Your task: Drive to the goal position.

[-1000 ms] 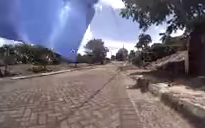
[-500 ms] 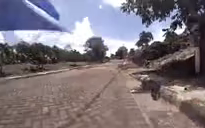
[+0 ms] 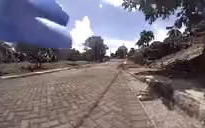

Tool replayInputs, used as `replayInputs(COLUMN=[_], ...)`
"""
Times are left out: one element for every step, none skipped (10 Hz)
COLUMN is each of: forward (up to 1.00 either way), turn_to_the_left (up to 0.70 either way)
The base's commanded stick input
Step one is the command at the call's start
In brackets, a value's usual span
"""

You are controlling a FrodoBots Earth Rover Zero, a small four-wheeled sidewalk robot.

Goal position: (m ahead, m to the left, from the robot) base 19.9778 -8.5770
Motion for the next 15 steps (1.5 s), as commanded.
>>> replayInputs(forward=[0.5, 0.5, 0.5, 0.5, 0.5, 0.5, 0.5, 0.5, 0.5, 0.5, 0.59, 0.68, 0.7, 0.7, 0.7], turn_to_the_left=[0.0, 0.0, 0.0, 0.0, 0.0, 0.0, 0.0, 0.0, 0.0, 0.0, 0.0, 0.0, 0.0, 0.0, 0.0])
